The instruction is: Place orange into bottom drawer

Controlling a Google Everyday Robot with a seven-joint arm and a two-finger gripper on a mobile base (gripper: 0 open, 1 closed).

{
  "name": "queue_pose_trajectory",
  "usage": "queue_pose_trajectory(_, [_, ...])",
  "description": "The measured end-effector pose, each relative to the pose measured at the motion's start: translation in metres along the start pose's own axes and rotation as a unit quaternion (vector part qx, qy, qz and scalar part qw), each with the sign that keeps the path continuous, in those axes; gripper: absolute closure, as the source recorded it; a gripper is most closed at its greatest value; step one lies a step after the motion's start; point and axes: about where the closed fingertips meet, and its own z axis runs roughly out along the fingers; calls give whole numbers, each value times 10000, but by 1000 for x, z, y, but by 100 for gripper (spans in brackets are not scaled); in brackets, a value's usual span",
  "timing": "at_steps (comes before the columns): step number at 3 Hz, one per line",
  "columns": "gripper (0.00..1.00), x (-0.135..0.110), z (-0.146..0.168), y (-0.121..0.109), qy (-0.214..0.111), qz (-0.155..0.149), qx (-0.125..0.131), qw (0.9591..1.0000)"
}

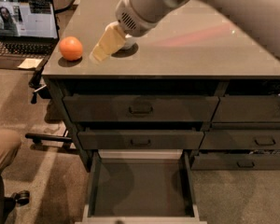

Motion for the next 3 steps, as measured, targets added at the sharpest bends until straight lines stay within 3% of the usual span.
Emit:
queue_pose_trajectory(1, [0,-12,41,-6,-406,54,-190,9990])
queue_pose_trajectory(3, [0,-34,125,-19,-1138,200,-752,9905])
